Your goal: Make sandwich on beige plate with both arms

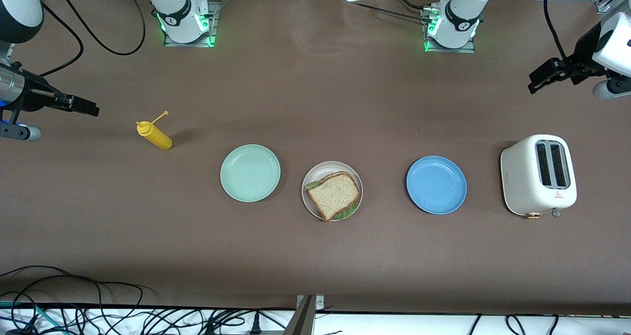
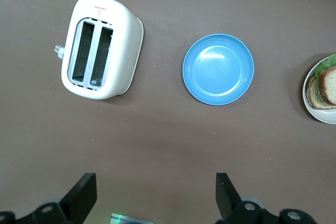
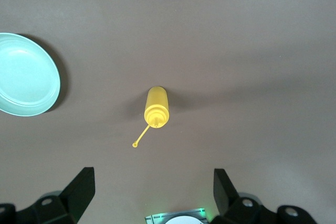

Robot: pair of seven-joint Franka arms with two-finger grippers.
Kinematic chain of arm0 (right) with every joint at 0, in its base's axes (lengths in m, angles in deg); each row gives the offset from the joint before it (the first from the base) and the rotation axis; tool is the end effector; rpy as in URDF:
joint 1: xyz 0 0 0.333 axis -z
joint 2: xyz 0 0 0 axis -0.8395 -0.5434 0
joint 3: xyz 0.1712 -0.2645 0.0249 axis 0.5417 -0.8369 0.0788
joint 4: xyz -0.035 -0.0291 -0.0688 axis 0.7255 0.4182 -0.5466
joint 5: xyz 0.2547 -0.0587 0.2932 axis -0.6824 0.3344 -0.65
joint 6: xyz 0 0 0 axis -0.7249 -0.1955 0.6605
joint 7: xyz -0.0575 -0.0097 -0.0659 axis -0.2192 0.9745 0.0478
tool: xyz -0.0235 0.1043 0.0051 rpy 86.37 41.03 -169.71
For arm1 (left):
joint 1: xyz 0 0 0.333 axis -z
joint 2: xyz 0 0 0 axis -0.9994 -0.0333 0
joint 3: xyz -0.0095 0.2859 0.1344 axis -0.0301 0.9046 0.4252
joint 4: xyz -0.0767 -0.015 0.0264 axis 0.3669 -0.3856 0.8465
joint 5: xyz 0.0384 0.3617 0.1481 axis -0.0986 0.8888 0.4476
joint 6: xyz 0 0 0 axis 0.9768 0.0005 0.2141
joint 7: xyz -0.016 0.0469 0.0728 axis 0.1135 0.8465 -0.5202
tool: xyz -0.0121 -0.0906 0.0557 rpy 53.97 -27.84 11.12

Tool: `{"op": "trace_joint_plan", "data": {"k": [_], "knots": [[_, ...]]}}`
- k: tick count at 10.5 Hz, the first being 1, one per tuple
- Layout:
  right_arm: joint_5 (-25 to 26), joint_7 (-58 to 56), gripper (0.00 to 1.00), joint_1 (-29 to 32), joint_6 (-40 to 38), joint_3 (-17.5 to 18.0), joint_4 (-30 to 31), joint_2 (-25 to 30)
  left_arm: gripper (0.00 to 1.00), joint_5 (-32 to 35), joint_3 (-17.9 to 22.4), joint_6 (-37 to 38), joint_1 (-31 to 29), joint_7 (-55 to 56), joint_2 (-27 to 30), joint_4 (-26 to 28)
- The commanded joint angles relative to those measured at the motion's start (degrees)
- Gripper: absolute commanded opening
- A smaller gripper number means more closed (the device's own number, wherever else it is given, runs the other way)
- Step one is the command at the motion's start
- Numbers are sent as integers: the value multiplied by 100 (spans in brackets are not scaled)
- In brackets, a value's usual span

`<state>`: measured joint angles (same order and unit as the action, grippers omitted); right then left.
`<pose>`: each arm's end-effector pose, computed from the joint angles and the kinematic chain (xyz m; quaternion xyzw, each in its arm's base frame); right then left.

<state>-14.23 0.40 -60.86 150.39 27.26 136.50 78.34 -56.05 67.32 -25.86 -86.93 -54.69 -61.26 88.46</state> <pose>0.5778 -0.0195 0.5419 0.9912 -0.0881 -0.0980 0.0126 0.5254 -0.0266 0.6293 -0.9923 -0.1187 0.0306 0.0180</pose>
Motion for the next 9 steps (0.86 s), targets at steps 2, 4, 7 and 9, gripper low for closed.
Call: {"op": "trace_joint_plan", "data": {"k": [2,4,7,9], "knots": [[-119,60,100,70,50,37,-28,-15,100,-121,81,137,7,45,-94,-216],[-119,78,100,79,50,46,-28,-15,100,-121,81,137,-11,45,-112,-207],[-119,87,100,70,50,54,-28,-15,100,-130,63,137,24,54,-129,-216],[-128,87,100,70,50,54,-28,-15,100,-121,63,137,-2,54,-129,-216]]}}
